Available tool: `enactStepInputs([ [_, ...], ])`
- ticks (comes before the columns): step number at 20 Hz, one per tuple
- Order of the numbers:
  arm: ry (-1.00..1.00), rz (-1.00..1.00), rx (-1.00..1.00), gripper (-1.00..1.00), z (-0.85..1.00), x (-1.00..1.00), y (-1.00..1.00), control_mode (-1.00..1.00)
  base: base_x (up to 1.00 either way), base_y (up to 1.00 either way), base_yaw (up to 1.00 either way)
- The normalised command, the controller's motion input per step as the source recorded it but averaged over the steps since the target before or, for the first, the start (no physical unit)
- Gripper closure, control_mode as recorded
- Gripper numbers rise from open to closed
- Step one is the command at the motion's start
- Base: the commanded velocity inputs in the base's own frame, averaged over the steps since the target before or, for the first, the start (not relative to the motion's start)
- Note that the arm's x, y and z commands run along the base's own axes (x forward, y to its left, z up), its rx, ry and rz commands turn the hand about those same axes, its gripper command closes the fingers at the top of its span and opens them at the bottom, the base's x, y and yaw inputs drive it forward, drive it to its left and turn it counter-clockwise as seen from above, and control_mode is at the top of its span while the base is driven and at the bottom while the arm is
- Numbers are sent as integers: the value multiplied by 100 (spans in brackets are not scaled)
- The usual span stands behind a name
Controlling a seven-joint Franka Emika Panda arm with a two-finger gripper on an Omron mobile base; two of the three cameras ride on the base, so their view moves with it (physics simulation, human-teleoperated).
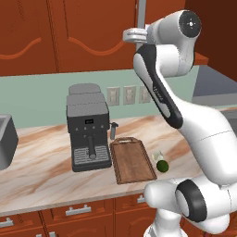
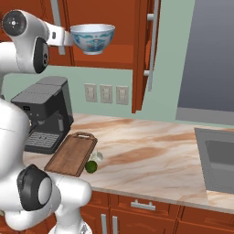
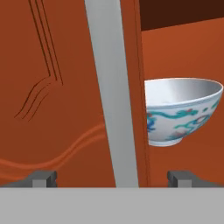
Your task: Open the cabinet. Place the bowl and condiment on the counter. Then place the lime and garlic on the cutting board.
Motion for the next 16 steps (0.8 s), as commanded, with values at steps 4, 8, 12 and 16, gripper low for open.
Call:
enactStepInputs([
  [4,0,4,0,-100,0,38,1,-100,0,0,0],
  [8,0,3,0,-100,0,43,7,-100,0,0,0],
  [12,0,1,-1,-100,0,40,9,-100,0,0,0],
  [16,2,0,-5,-100,0,39,13,-100,0,0,0],
])
